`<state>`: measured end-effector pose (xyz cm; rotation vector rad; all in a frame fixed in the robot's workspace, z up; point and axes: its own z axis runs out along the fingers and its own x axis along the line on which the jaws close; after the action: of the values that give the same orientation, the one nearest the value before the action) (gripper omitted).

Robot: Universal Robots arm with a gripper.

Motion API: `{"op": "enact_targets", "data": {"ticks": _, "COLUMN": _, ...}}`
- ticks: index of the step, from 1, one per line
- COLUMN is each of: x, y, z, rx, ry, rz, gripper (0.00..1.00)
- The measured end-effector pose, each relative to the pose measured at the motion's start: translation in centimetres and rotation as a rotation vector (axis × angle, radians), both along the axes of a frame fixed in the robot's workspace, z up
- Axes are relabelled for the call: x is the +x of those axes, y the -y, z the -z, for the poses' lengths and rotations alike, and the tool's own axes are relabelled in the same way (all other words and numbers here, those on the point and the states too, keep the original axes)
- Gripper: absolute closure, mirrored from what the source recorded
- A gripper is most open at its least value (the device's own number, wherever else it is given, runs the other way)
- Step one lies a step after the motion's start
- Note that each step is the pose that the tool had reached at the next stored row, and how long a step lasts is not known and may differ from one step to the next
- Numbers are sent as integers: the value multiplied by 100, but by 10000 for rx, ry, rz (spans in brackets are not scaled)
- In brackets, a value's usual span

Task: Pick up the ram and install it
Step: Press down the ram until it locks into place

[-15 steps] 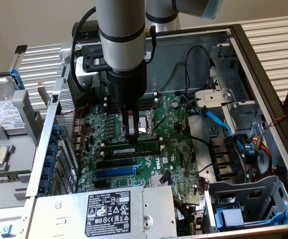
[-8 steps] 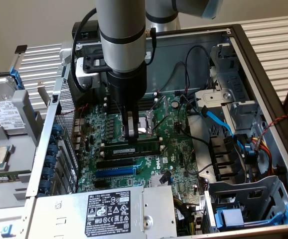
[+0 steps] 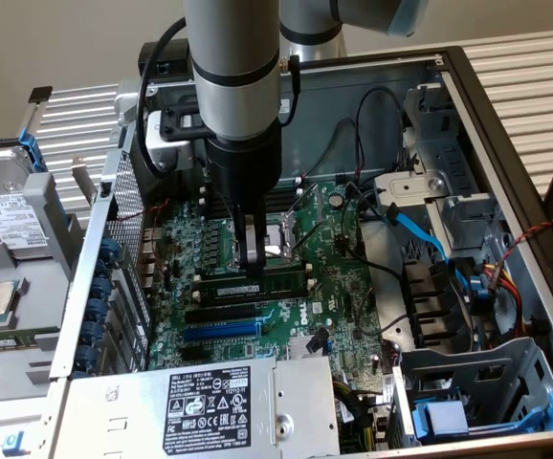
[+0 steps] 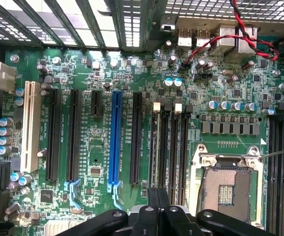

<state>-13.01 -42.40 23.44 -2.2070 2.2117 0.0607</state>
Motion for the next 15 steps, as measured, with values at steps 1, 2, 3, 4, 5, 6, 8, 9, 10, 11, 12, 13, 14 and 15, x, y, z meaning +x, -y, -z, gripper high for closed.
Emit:
{"op": "enact_targets", "data": {"ticks": 1, "x": 0, "y": 0, "z": 4, "rx": 2, "ry": 0, "rz": 3, "gripper": 89}}
{"op": "enact_targets", "data": {"ticks": 2, "x": 0, "y": 0, "z": 7, "rx": 2, "ry": 0, "rz": 5, "gripper": 89}}
{"op": "enact_targets", "data": {"ticks": 3, "x": 0, "y": 0, "z": 9, "rx": 1, "ry": -1, "rz": 6, "gripper": 89}}
{"op": "enact_targets", "data": {"ticks": 4, "x": 0, "y": 0, "z": 10, "rx": 1, "ry": -2, "rz": 6, "gripper": 89}}
{"op": "enact_targets", "data": {"ticks": 5, "x": 0, "y": 0, "z": 12, "rx": 1, "ry": -3, "rz": 7, "gripper": 89}}
{"op": "enact_targets", "data": {"ticks": 6, "x": 0, "y": 0, "z": 13, "rx": 1, "ry": -4, "rz": 7, "gripper": 89}}
{"op": "enact_targets", "data": {"ticks": 8, "x": -1, "y": 0, "z": 17, "rx": 2, "ry": -7, "rz": 8, "gripper": 89}}
{"op": "enact_targets", "data": {"ticks": 9, "x": -1, "y": 0, "z": 20, "rx": 2, "ry": -10, "rz": 8, "gripper": 89}}
{"op": "enact_targets", "data": {"ticks": 10, "x": 0, "y": 0, "z": 22, "rx": 2, "ry": -12, "rz": 6, "gripper": 89}}
{"op": "enact_targets", "data": {"ticks": 11, "x": 0, "y": 0, "z": 25, "rx": 2, "ry": -15, "rz": 6, "gripper": 89}}
{"op": "enact_targets", "data": {"ticks": 12, "x": 0, "y": -1, "z": 29, "rx": 3, "ry": -17, "rz": 7, "gripper": 89}}
{"op": "enact_targets", "data": {"ticks": 13, "x": 0, "y": -1, "z": 32, "rx": 2, "ry": -19, "rz": 8, "gripper": 89}}
{"op": "enact_targets", "data": {"ticks": 14, "x": 0, "y": 0, "z": 35, "rx": 1, "ry": -22, "rz": 8, "gripper": 89}}
{"op": "enact_targets", "data": {"ticks": 15, "x": 0, "y": 0, "z": 37, "rx": -1, "ry": -25, "rz": 8, "gripper": 89}}
